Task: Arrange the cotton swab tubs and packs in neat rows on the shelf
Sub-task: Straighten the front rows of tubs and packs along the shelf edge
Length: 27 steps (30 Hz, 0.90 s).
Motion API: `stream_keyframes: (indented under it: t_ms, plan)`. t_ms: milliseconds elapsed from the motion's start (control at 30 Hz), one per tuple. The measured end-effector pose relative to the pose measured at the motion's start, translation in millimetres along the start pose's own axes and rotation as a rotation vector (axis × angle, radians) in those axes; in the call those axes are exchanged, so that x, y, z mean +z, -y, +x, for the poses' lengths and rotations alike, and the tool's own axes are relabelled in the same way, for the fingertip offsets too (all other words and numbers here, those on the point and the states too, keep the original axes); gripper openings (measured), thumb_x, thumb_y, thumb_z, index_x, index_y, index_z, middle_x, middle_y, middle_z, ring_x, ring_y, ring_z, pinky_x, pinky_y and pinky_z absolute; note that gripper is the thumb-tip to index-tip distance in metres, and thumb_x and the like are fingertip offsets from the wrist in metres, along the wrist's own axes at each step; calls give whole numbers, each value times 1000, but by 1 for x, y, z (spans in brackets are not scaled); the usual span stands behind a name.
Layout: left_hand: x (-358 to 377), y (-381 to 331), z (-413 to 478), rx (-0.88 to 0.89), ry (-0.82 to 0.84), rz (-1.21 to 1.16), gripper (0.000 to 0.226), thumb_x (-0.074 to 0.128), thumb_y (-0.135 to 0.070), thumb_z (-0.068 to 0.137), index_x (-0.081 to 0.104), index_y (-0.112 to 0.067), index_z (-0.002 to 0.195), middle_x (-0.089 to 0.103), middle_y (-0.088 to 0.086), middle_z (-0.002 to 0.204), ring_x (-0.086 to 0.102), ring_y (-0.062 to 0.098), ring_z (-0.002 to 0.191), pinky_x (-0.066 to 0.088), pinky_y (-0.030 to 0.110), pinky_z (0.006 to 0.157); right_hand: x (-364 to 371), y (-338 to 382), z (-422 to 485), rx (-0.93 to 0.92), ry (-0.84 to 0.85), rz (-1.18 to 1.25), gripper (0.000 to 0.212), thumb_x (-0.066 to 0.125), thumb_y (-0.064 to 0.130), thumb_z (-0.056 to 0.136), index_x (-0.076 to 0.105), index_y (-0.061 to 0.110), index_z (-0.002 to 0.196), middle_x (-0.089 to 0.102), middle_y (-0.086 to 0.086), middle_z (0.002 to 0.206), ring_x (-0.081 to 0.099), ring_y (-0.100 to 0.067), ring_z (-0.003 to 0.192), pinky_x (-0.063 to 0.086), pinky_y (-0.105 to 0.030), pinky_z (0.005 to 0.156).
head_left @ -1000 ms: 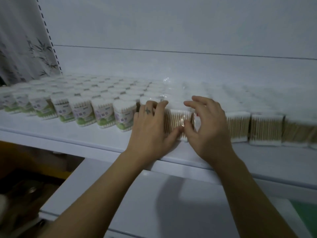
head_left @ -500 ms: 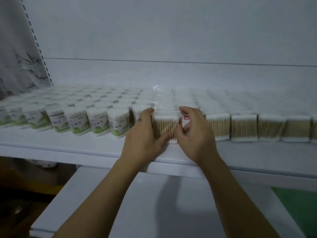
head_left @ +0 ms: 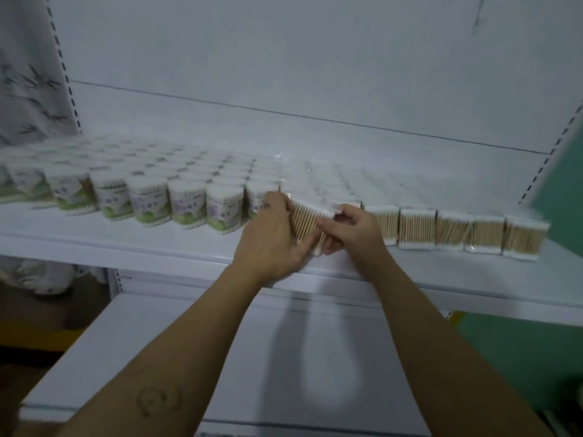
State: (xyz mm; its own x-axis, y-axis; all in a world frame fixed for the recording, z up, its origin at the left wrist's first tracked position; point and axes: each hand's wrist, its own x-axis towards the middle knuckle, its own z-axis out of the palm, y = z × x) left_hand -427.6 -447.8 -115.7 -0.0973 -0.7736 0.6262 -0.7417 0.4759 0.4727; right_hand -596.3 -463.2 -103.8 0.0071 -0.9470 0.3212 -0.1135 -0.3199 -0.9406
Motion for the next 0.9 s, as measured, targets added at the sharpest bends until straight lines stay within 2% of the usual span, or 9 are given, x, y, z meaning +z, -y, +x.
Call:
stream_keyframes:
  t_ms: [100, 167, 233, 300, 367, 467, 633, 733, 900]
  plan:
    - [-2, 2, -1, 53, 98, 75, 72, 54, -81, 67, 31, -24, 105, 48, 0, 102, 54, 19, 83, 46, 34, 65, 3, 1, -1, 24, 57, 106, 36, 80, 13, 73, 64, -13, 92, 61, -22, 72, 59, -25, 59, 51, -30, 53]
    - [-1, 3, 1, 77, 55, 84, 74, 56, -81, 67, 35, -22, 107, 43, -1, 105, 50, 16, 84, 45, 32, 66, 1, 1, 0, 44, 100, 151, 35, 78, 19, 67, 67, -7, 86, 65, -15, 69, 61, -20, 56, 51, -26, 50]
    - [0, 4, 0, 112, -9, 76, 65, 59, -71, 76, 40, -18, 109, 43, -1, 106, 49, 15, 86, 42, 31, 67, -3, 1, 0, 43, 166, 173, 17, 75, 12, 71, 72, 7, 87, 71, -8, 74, 66, -18, 63, 53, -24, 53]
    - [2, 7, 0, 102, -44, -1, 46, 61, -53, 85, 44, -16, 107, 47, -1, 103, 50, 16, 87, 43, 33, 69, -4, 0, 2, 3, 205, 132, 22, 71, -3, 79, 73, 14, 92, 73, -6, 82, 67, -19, 72, 54, -25, 57]
    - [0, 12, 0, 42, -52, -148, 27, 63, -33, 90, 48, -15, 104, 52, -1, 99, 52, 15, 84, 47, 37, 71, -2, 1, 3, -18, 155, 99, 25, 69, -10, 80, 70, 12, 91, 71, -6, 82, 65, -17, 67, 52, -25, 54]
    - [-5, 15, 7, -19, -43, -310, 16, 65, -20, 90, 58, -16, 104, 61, -7, 95, 54, 0, 81, 46, 28, 73, 1, 1, 8, -38, 21, 40, 31, 77, -5, 75, 62, 14, 95, 65, -7, 94, 56, -14, 54, 45, -27, 45]
    - [-1, 20, 8, -158, 7, -389, 38, 72, -23, 85, 50, -21, 115, 65, -8, 99, 62, 7, 90, 53, 30, 80, 1, -6, 8, -83, -32, -38, 47, 81, 1, 74, 58, 28, 105, 61, -1, 98, 51, -17, 53, 38, -24, 40]
    - [4, 19, 5, -175, 50, -253, 40, 74, -27, 83, 45, -22, 110, 64, -5, 102, 61, 13, 94, 51, 31, 80, 1, -11, 6, -145, -41, -78, 48, 79, 0, 75, 60, 35, 101, 60, 1, 95, 49, -18, 51, 41, -25, 42]
    - [7, 13, 9, -202, -21, -148, 39, 72, -30, 85, 39, -20, 103, 54, -4, 89, 56, 19, 82, 47, 37, 70, 0, -15, 13, -225, -98, -226, 45, 81, 7, 76, 61, 32, 108, 56, 7, 88, 46, -9, 53, 45, -27, 58]
